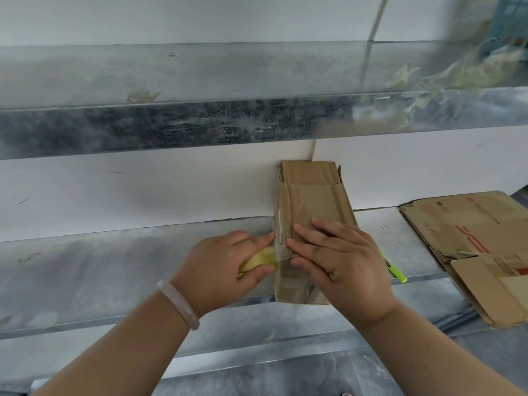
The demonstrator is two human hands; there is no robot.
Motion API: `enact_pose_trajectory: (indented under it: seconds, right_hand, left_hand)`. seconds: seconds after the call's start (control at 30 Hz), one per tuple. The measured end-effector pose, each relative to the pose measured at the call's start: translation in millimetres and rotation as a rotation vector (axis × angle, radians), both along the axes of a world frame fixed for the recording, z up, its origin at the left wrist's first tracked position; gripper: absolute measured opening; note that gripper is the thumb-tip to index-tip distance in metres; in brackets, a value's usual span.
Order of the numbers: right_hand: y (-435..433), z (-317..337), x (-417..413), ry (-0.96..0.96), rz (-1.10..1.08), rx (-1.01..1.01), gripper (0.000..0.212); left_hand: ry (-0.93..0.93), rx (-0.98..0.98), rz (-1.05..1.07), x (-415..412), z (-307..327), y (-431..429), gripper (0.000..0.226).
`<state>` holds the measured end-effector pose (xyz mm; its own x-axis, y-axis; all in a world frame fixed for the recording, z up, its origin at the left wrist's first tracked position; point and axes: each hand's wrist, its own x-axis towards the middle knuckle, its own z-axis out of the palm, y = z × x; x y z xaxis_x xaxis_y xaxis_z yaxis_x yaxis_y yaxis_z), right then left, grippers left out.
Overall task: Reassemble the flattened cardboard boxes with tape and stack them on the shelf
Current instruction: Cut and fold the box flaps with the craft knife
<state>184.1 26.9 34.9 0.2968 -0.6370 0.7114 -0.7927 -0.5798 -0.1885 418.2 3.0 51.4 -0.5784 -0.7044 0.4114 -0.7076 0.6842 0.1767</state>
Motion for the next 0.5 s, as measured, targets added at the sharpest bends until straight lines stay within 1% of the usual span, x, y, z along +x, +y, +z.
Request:
enact_pose_trajectory:
  seconds: [0.1, 0.13, 0.2, 0.27, 0.3, 0.37, 0.4, 0.47, 0.5]
  right_hand:
    - [1.9, -0.5, 0.4, 0.008, 0.003, -0.006, 0.025]
    - [2.1, -0.2, 0.0, 0.014, 0.001, -0.007, 0.025]
    - [2.4, 0.1, -0.5, 0.024, 0.004, -0.010, 0.025]
    - [2.3, -0.1, -0.8, 0.024, 0.005, -0.011, 0.025]
    - [2.1, -0.1, -0.9, 0.020, 0.004, -0.012, 0.025]
    - [1.0, -0.1, -1.8, 0.016, 0.006, -0.012, 0.026]
    - [0.3, -0.3, -2.7, 0.019, 0.008, -0.010, 0.026]
    - [-1.7, -0.1, -5.6, 0.024, 0.012, -0.006, 0.026]
    - [-2.6, 0.2, -7.1, 0.021, 0.014, -0.002, 0.026]
  left_hand:
    - [-0.116, -0.046, 0.050, 1.1, -1.5, -5.3, 0.059]
    - [-0.147, -0.017, 0.055, 0.1, 0.2, -5.6, 0.063]
    - [-0.222, 0.102, 0.077, -1.7, 4.1, -5.8, 0.071]
    - [-0.280, 0.172, 0.084, -2.2, 4.0, -7.3, 0.066]
    - [-0.279, 0.189, 0.085, -3.0, 5.1, -7.7, 0.062]
    - [-0.214, 0.218, 0.069, -0.7, 4.6, -6.9, 0.064]
    - [-0.135, 0.260, 0.050, 2.4, 2.7, -5.5, 0.065]
    - [0.111, 0.372, 0.023, 9.7, -3.3, -2.2, 0.062]
    - [0.238, 0.389, 0.017, 13.1, -6.8, -1.4, 0.057]
